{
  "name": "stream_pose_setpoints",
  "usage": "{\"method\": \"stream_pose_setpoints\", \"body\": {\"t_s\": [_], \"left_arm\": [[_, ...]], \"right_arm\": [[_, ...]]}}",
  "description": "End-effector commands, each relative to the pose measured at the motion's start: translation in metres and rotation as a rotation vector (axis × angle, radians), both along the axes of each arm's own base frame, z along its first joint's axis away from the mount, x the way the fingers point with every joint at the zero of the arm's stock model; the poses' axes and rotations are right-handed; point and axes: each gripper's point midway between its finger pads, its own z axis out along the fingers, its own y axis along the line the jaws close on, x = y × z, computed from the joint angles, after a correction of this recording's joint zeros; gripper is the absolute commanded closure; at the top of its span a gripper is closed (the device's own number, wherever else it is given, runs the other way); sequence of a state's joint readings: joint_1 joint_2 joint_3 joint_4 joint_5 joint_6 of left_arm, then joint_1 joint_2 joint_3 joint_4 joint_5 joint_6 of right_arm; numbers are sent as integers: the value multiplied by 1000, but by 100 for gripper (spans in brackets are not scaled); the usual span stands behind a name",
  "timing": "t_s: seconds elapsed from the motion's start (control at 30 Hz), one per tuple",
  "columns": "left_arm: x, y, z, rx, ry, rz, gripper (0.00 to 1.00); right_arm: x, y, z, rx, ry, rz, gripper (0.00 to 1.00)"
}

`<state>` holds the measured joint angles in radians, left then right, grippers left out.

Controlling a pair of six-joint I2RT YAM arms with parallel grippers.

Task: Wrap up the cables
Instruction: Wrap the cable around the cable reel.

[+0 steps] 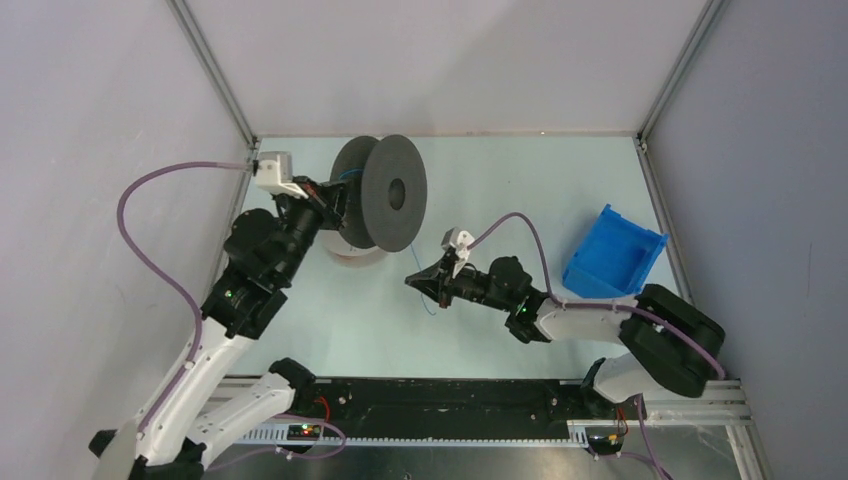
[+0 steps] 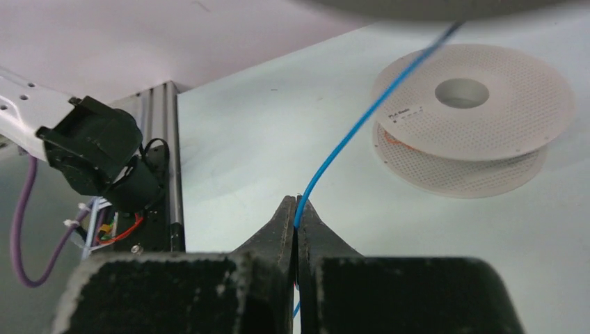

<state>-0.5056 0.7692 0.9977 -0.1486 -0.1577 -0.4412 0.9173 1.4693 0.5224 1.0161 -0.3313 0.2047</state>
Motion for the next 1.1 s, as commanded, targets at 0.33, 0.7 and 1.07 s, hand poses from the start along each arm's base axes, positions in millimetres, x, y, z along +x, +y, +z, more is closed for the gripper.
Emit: {"method": "stream_pose_setpoints", "body": {"t_s": [0.33, 0.7, 1.07], "left_arm": [[12, 18, -26, 640, -53, 341, 100], [-1, 13, -50, 737, -63, 220, 100], [-2, 14, -47, 727, -44, 221, 100]], "right_arm": [[4, 13, 62, -248, -208, -157, 99], [6, 4, 105, -191, -314, -170, 96], [-46, 31, 61, -252, -221, 123, 100]]}}
